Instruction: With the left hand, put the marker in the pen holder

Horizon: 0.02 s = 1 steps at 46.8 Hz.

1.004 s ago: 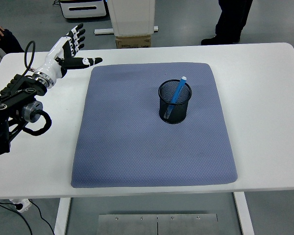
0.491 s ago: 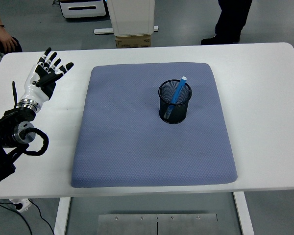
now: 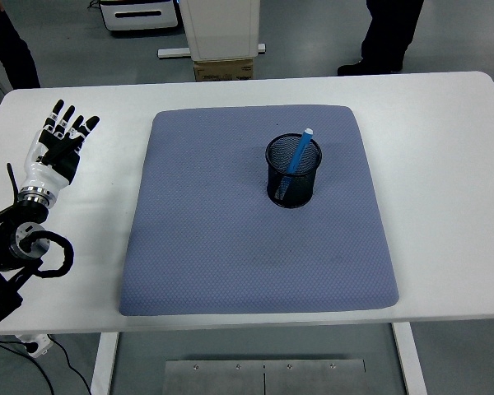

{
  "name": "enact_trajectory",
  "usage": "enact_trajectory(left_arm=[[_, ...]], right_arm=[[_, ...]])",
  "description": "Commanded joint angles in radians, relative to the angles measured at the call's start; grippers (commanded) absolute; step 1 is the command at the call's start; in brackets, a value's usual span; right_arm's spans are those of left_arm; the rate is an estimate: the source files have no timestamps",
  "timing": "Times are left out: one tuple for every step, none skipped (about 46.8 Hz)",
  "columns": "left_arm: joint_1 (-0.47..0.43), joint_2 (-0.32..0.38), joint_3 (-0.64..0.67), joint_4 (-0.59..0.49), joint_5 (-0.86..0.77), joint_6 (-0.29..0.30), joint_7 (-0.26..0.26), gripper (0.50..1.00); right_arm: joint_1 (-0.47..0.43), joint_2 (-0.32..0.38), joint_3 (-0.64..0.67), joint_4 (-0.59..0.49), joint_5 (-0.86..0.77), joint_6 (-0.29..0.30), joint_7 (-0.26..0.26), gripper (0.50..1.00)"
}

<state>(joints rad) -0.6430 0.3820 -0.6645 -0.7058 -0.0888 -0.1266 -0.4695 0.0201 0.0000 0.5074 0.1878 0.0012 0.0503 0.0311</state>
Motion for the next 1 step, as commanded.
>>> enact_trajectory(left_arm=[[0.0,0.0,0.0,0.0,0.0,-0.001,0.0,1.0]], right_arm=[[0.004,0.0,0.003,0.001,0.005,0.002,-0.002,1.0]])
